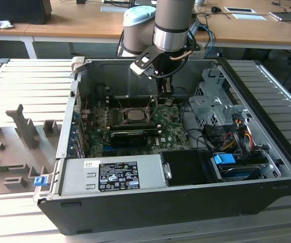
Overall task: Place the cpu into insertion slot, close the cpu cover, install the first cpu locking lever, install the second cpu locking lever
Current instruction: 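Close the cpu cover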
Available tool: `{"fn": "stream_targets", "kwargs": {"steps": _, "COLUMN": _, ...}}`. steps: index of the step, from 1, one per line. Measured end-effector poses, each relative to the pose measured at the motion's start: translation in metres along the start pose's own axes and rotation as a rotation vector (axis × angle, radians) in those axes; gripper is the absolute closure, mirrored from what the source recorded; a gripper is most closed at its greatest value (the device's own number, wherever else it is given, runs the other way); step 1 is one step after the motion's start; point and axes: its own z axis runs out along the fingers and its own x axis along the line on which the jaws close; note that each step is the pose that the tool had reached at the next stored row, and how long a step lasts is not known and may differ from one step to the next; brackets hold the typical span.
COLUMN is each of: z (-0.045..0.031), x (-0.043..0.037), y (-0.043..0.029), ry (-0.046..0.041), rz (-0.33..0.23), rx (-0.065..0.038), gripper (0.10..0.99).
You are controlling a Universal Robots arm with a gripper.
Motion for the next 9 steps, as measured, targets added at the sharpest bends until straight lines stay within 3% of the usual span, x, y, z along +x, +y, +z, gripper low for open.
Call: {"fn": "stream_targets", "kwargs": {"steps": 9, "z": 0.0000, "x": 0.0000, "y": -0.0022, "ry": 0.0000, "rz": 0.000, "rx": 0.000, "gripper": 0.980}}
